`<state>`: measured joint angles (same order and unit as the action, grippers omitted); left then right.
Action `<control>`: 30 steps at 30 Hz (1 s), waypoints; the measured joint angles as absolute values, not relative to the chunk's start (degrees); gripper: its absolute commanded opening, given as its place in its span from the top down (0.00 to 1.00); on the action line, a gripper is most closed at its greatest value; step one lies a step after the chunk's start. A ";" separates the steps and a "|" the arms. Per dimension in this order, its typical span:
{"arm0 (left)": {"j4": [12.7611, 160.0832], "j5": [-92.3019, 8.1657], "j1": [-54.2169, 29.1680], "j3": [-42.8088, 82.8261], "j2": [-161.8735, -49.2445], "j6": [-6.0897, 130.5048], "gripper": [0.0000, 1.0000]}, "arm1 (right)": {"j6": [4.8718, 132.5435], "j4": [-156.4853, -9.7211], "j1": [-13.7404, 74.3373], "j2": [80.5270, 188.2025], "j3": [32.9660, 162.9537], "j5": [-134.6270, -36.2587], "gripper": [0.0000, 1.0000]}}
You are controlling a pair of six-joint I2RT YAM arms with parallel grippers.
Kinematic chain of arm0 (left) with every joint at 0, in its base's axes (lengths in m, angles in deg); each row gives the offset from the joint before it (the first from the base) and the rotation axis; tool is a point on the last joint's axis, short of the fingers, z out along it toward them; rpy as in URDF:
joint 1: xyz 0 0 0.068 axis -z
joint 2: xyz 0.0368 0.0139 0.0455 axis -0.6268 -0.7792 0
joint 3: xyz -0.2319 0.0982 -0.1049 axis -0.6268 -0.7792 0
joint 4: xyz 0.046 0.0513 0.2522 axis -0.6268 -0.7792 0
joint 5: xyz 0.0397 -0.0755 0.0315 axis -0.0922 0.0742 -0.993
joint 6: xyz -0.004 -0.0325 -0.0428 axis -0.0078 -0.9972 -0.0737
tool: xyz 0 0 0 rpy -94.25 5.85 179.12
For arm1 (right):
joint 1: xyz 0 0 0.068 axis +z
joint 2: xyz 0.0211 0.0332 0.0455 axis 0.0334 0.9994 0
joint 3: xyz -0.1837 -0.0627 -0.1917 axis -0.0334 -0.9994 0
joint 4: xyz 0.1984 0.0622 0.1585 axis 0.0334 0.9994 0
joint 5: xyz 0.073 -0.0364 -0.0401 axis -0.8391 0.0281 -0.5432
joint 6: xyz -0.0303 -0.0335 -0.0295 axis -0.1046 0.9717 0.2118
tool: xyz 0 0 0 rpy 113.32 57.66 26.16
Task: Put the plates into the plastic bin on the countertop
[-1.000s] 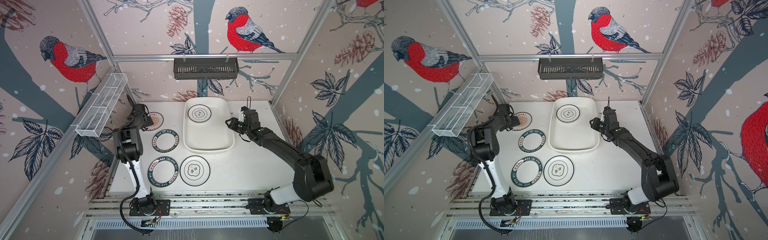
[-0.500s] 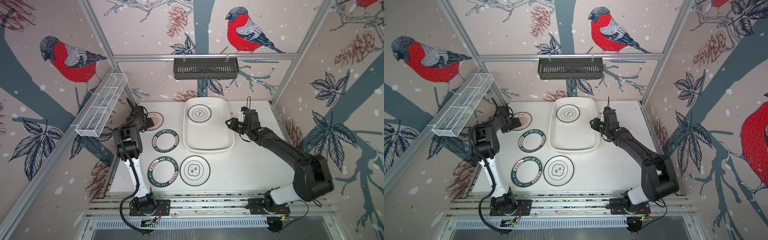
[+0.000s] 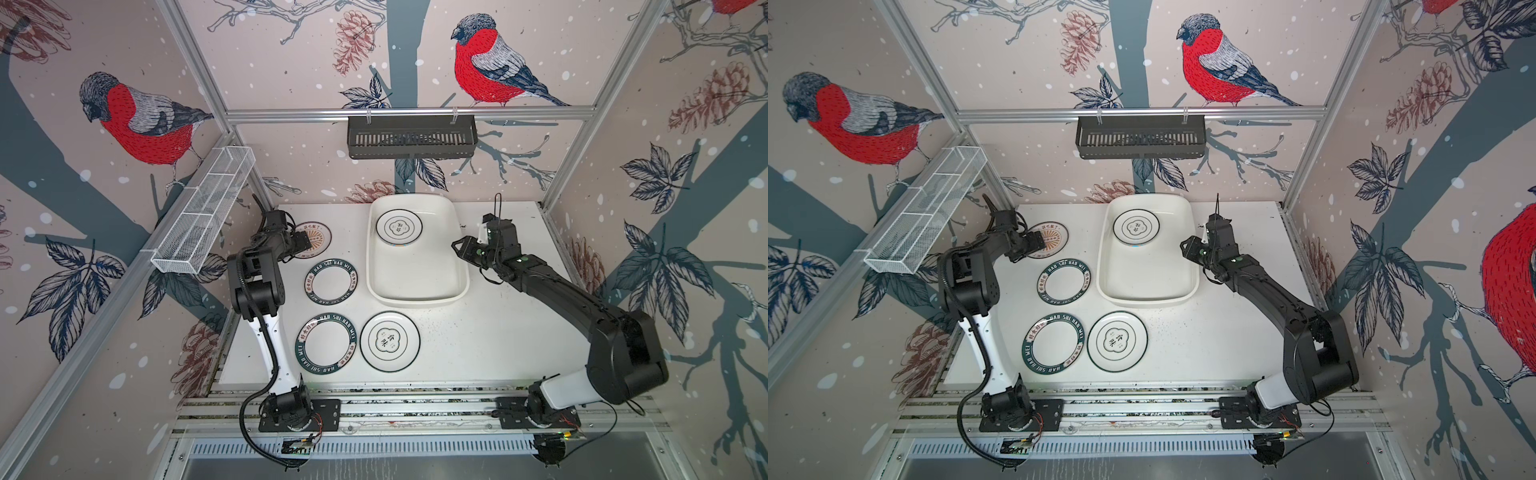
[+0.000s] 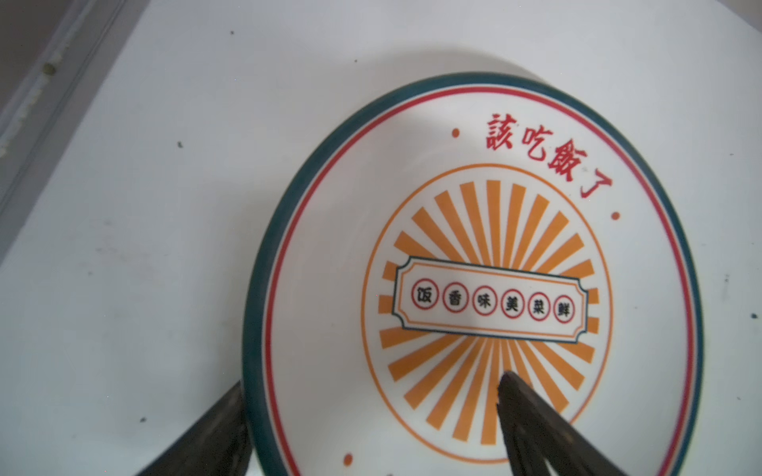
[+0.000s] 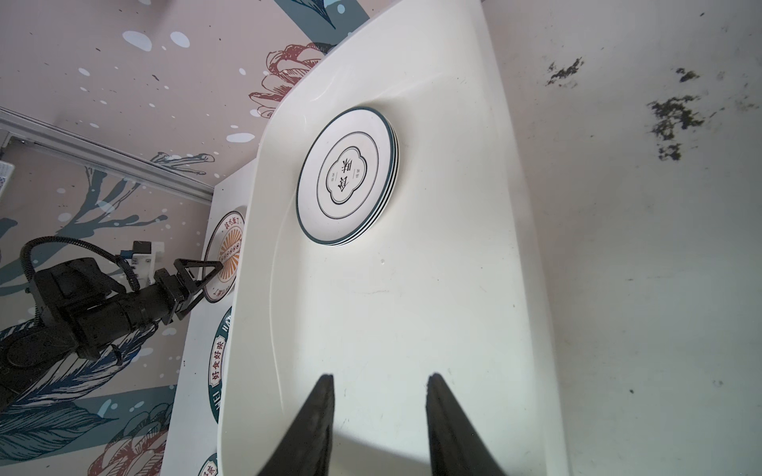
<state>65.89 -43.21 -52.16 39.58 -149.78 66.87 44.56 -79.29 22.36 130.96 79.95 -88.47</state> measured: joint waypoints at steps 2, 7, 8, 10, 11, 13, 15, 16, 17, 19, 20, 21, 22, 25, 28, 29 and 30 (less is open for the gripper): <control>66.52 -40.92 -52.16 39.75 -149.98 67.15 0.12 | 44.56 -79.29 22.36 130.83 79.95 -88.45 0.61; 67.61 -35.74 -52.16 40.15 -150.53 68.31 0.13 | 44.54 -79.27 22.38 130.53 79.95 -88.23 0.61; 67.77 -34.55 -52.16 40.43 -150.74 68.36 0.13 | 44.54 -79.27 22.41 130.53 79.95 -88.23 0.61; 67.92 -32.63 -52.16 41.06 -151.27 69.19 0.13 | 44.54 -79.05 22.52 130.53 80.04 -88.19 0.61; 68.05 -31.71 -52.16 41.28 -151.51 69.56 0.13 | 44.52 -78.85 22.54 130.53 80.19 -87.99 0.61; 68.42 -30.23 -52.22 41.41 -151.79 69.65 0.13 | 44.52 -78.64 22.73 130.44 80.37 -87.40 0.61; 69.19 -28.78 -52.55 41.41 -152.08 69.54 0.13 | 44.52 -78.20 22.95 130.26 80.43 -87.40 0.62; 69.71 -27.91 -52.75 41.41 -152.25 69.23 0.13 | 44.52 -78.02 23.04 130.16 80.43 -87.36 0.62; 70.30 -26.99 -53.01 41.28 -152.38 68.95 0.13 | 44.50 -77.96 23.22 130.07 80.43 -87.20 0.62; 71.55 -25.33 -53.64 40.76 -152.47 68.12 0.13 | 44.47 -77.85 23.26 129.87 80.43 -86.99 0.62; 72.27 -24.24 -53.97 40.45 -152.54 67.74 0.13 | 44.37 -77.78 23.32 129.70 80.43 -86.83 0.62; 72.99 -23.08 -54.37 40.23 -152.69 67.18 0.13 | 44.37 -77.78 23.39 129.57 80.43 -86.48 0.62; 73.71 -21.99 -54.78 40.06 -152.86 66.78 0.14 | 44.37 -77.78 23.54 129.48 80.43 -86.22 0.62; 75.77 -18.51 -56.00 39.97 -153.74 65.56 0.15 | 44.34 -77.67 23.81 129.33 80.43 -86.13 0.62; 77.40 -15.08 -57.18 40.32 -154.81 64.53 0.16 | 44.30 -77.61 24.00 129.24 80.43 -85.76 0.62; 77.60 -14.05 -57.51 40.58 -155.16 64.20 0.17 | 44.23 -77.61 24.15 129.24 80.34 -85.63 0.62; 77.67 -13.42 -57.75 40.74 -155.38 64.14 0.17 | 44.13 -77.59 24.26 129.24 80.23 -85.56 0.62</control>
